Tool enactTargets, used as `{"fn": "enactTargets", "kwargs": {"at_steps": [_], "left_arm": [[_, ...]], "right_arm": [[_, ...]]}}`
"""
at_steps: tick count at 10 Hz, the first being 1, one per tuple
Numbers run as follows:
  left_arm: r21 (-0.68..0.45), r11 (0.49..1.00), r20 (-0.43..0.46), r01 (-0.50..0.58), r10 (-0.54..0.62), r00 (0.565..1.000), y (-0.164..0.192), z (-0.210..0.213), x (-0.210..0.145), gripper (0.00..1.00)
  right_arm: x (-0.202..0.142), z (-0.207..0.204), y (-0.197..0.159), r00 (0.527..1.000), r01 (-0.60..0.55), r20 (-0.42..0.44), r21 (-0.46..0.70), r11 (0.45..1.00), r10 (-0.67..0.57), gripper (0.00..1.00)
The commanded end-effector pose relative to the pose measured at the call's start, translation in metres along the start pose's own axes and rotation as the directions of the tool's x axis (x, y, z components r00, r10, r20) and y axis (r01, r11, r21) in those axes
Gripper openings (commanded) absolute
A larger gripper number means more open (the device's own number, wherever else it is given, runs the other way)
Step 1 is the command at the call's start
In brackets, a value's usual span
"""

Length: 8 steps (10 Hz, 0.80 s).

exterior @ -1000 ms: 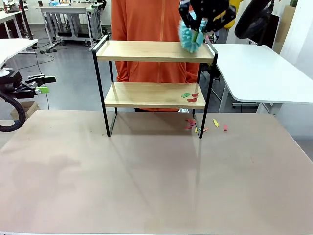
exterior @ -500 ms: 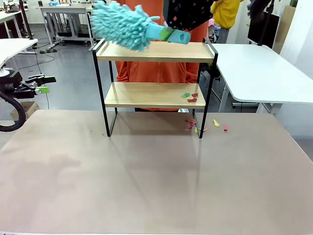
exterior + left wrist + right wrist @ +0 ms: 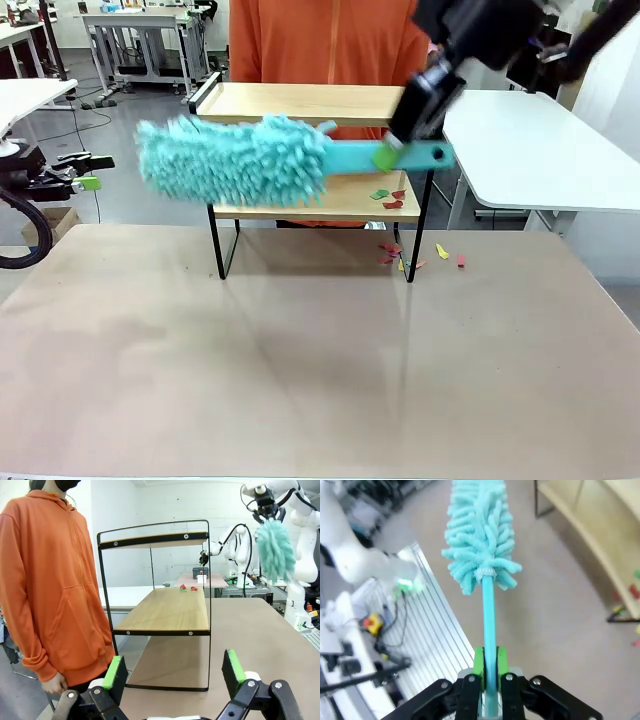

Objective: Clean the shelf.
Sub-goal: Clean the specific section of the Shelf indicated by the human with the Duster.

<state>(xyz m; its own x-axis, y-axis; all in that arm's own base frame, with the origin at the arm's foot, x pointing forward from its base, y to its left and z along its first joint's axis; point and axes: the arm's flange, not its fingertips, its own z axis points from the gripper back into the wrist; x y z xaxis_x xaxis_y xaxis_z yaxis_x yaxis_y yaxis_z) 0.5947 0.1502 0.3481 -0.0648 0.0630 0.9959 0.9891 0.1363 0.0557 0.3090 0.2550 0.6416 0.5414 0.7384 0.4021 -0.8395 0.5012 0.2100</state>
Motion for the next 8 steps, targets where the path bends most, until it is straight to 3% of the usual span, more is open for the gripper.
{"fn": "enactTargets", "kwargs": {"at_steps": [1, 5, 8], "left_arm": [[-0.003, 1.0, -0.001, 0.002, -0.002, 1.0, -0.003, -0.001, 0.004, 1.0], [-0.003, 1.0, -0.001, 0.002, -0.002, 1.0, -0.003, -0.001, 0.004, 1.0], [-0.003, 1.0, -0.001, 0.002, -0.002, 1.0, -0.003, -0.001, 0.004, 1.0]], "right_arm": [[-0.041, 0.0, -0.007, 0.995, -0.061, -0.087, -0.091, 0.994, 0.053, 0.13], [-0.127, -0.011, -0.035, 0.96, -0.008, -0.277, -0.146, 0.989, -0.033, 0.13], [-0.155, -0.009, -0.047, 0.932, 0.013, -0.354, -0.164, 0.986, -0.072, 0.13]]}}
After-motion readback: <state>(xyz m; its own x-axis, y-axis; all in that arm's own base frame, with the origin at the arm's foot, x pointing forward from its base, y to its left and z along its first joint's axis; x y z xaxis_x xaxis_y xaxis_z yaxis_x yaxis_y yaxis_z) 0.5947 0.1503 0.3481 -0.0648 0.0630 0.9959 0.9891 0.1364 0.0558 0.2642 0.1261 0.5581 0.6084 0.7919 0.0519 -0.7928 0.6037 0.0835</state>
